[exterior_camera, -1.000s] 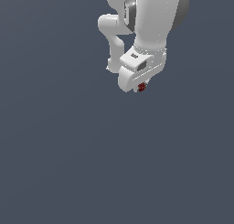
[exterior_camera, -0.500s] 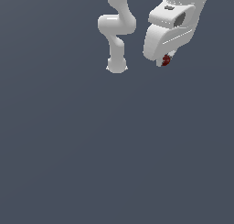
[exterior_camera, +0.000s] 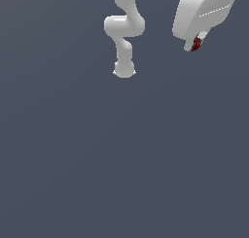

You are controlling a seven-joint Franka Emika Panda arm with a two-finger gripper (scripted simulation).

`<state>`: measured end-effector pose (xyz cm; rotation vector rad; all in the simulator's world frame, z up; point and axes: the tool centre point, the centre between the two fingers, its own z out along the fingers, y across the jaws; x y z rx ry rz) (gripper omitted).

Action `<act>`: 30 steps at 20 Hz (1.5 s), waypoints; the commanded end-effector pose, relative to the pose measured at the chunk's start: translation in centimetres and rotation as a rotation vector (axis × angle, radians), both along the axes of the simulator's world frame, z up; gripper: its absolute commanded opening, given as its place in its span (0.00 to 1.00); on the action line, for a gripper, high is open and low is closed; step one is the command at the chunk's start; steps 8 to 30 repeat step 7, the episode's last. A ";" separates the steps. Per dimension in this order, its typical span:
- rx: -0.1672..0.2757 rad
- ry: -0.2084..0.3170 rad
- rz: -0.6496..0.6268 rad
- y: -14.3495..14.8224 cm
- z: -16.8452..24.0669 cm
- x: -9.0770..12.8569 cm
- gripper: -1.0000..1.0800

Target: Pick up the object and move it to a goal position.

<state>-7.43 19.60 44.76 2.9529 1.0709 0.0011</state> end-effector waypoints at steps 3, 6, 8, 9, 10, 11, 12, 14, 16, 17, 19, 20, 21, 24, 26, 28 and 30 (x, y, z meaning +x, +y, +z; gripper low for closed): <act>0.000 0.001 -0.001 0.6 1.0 -0.1 0.00; 0.000 0.001 -0.001 0.7 1.1 0.0 0.00; 0.000 0.001 -0.001 0.7 1.1 0.0 0.00; 0.000 0.001 -0.001 0.7 1.1 0.0 0.00; 0.000 0.001 -0.001 0.7 1.1 0.0 0.00; 0.000 0.001 -0.001 0.7 1.1 0.0 0.00; 0.000 0.001 -0.001 0.7 1.1 0.0 0.00; 0.000 0.001 -0.001 0.7 1.1 0.0 0.00; 0.000 0.001 -0.001 0.7 1.1 0.0 0.00; 0.000 0.001 -0.001 0.7 1.1 0.0 0.00; 0.000 0.001 -0.001 0.7 1.1 0.0 0.00; 0.000 0.001 -0.001 0.7 1.1 0.0 0.00; 0.000 0.001 -0.001 0.7 1.1 0.0 0.00; 0.000 0.001 -0.001 0.7 1.1 0.0 0.00; 0.000 0.001 -0.001 0.7 1.1 0.0 0.00; 0.000 0.001 -0.001 0.7 1.1 0.0 0.00; 0.000 0.001 -0.001 0.7 1.1 0.0 0.00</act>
